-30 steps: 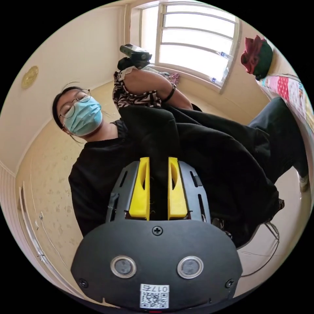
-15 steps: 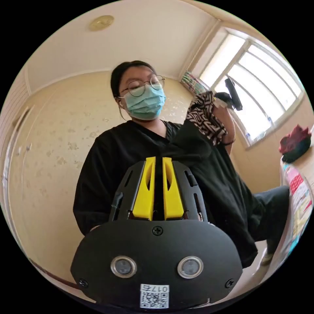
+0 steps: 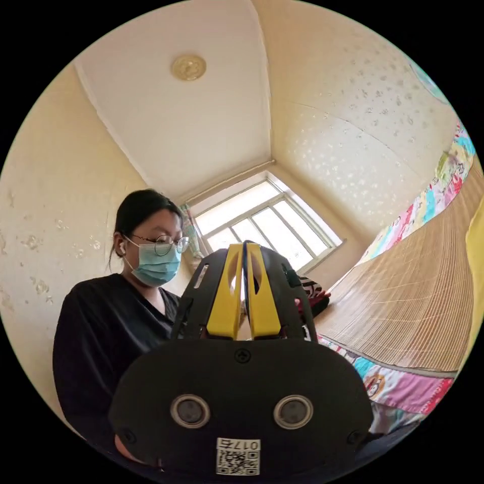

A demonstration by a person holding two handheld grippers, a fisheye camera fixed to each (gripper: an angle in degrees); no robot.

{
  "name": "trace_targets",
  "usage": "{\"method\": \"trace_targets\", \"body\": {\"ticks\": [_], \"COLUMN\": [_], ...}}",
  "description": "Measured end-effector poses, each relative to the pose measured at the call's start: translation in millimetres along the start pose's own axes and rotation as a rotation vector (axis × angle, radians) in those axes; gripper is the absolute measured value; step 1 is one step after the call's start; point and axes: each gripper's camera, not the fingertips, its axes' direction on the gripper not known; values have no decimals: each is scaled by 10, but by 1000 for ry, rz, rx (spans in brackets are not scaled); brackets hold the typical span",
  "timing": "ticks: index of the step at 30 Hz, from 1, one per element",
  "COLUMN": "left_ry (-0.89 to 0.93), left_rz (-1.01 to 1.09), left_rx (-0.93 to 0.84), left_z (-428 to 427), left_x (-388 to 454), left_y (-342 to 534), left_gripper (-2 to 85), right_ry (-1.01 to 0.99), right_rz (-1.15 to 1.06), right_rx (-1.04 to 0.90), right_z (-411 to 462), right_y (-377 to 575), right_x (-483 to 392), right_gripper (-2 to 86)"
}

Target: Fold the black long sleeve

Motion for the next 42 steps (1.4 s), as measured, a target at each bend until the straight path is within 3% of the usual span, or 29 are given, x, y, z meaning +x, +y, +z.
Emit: {"method": "trace_targets", "body": {"ticks": [3, 7, 9, 11, 12, 17, 21, 24, 27, 29, 31, 34, 38, 42], "left_ry": [161, 277, 253, 73, 44, 97, -192, -435, -818, -1086, -1223, -1172, -969, -903], "left_rz": [81, 566, 629, 554, 575, 898, 740, 574, 318, 210, 94, -25, -119, -244], "left_rx": [57, 176, 214, 263, 283, 363, 344, 281, 154, -28, -129, -201, -280, -220], "left_z": [30, -57, -113, -212, -236, -394, -457, -340, 68, 503, 736, 1095, 1417, 1196], "left_x": [226, 1344, 1615, 1807, 1890, 2706, 2589, 2104, 1219, 373, -212, -946, -1546, -1591], "left_y": [-175, -103, -91, -166, -151, -100, -792, -1807, -3046, -3734, -3930, -3709, -2623, -1581], "left_gripper": [-10, -10, -10, -10, -10, -9, -9, -7, 1, 31, 59, 87, 113, 122], "right_ry": [35, -306, -222, 38, 70, 6, 367, 712, 1170, 1457, 1492, 1454, 1379, 1414], "right_rz": [-130, -218, -184, -212, -225, -446, -396, -396, -449, -396, -313, -146, -156, -61], "right_rx": [-55, 134, 105, 53, 55, 71, 39, -3, -152, -227, -318, -503, -743, -875], "right_z": [326, 475, 629, 826, 865, 1233, 1668, 2253, 3132, 3690, 3904, 4111, 4282, 4123], "right_y": [-318, -507, -569, -558, -537, -303, -373, -542, -833, -995, -960, -548, 715, 1712], "right_x": [-295, -508, -548, -689, -738, -1187, -1074, -778, 32, 1157, 1961, 2755, 3172, 3490], "right_gripper": [12, 10, 10, 10, 10, 10, 11, 12, 16, 26, 40, 55, 69, 73]}}
